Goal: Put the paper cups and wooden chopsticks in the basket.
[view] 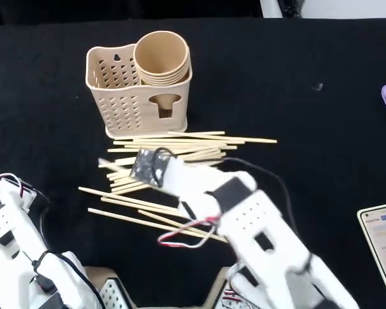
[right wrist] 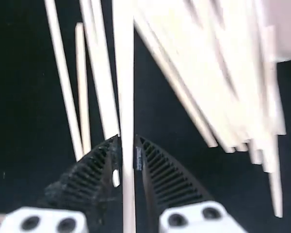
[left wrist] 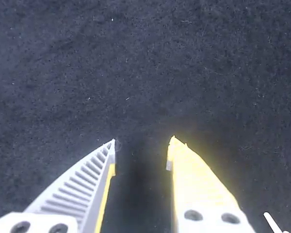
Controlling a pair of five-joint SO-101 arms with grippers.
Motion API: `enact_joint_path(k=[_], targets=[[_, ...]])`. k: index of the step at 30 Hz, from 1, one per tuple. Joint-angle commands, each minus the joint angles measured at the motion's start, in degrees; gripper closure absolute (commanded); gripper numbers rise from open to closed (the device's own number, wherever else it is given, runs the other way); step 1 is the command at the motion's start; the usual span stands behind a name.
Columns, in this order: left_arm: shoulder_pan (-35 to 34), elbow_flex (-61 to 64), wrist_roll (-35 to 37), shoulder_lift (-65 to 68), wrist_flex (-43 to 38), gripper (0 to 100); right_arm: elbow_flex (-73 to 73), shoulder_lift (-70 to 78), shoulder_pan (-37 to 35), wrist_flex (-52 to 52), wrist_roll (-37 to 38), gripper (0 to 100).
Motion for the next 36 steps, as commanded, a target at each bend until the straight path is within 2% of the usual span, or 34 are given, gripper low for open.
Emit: enact_joint_path(k=[1, 4, 8, 16, 22, 24, 29, 33, 36], targets=[[0.7, -3.0, 0.6, -1.4, -0.9, 82, -7.9, -10.2, -0.9, 0.9, -5.1, 98.8], [0.7, -3.0, 0.6, -1.4, -0.9, 82, -13.1, -14.8, -0.9, -0.1, -8.8, 98.8], [0.7, -3.0, 0.6, -1.4, -0.9, 82, -15.5, -15.8, -0.9, -9.5, -15.6, 98.8], [0.7, -2.9, 0.6, -1.4, -0.9, 82, -9.6, -11.6, -1.0, -47.3, -24.0, 98.8], [0.7, -2.9, 0.6, -1.4, -0.9, 82, -10.6, -0.5, -1.0, -71.2, -25.0, 98.8], [0.7, -2.9, 0.6, -1.4, -0.9, 82, -13.1, 4.7, -1.0, -74.3, -25.0, 98.8], [0.7, -2.9, 0.6, -1.4, -0.9, 82, -24.9, 17.5, -1.0, -74.5, -25.4, 98.8], [0.7, -2.9, 0.6, -1.4, -0.9, 82, -35.0, 27.1, -1.0, -74.4, -31.0, 98.8], [0.7, -2.9, 0.6, -1.4, -0.9, 82, -40.7, 34.6, -1.0, -74.4, -31.7, 98.8]])
